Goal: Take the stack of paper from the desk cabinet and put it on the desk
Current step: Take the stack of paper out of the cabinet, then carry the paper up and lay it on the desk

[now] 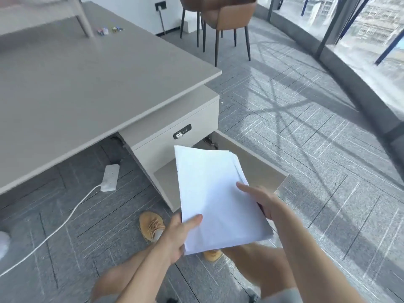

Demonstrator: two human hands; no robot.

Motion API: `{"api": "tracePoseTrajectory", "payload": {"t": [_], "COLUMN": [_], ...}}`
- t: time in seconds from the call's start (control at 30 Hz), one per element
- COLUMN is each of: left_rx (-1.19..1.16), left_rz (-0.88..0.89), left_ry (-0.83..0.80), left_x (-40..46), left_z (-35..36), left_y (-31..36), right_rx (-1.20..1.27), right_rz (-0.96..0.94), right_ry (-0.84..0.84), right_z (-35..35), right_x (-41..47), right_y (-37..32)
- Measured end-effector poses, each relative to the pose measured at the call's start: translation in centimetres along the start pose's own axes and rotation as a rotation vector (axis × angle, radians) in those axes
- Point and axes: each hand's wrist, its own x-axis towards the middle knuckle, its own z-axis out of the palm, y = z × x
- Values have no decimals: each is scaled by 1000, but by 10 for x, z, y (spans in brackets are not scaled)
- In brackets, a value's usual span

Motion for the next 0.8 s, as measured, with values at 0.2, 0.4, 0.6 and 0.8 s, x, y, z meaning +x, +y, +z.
{"api": "tracePoseTrajectory", "payload": {"t": [0.2,0.4,0.6,0.8], "left_rx": [3,-122,-268,-318], "left_rz": [258,399,410,517], "left_ry": [-61,-27,12,145], "left_x": [-89,-169,-231,-223], "left_z": [-10,-49,-103,-164], "left_y": [63,122,182,228], "right_rx": [58,72,70,4], "right_rz": [-383,-643,-780,-871], "right_ry": [91,21,-98,-214], "right_z": [31,83,149,225], "right_x": [-93,-175,-218,-190], "right_y": [-57,-131,-192,-227]}}
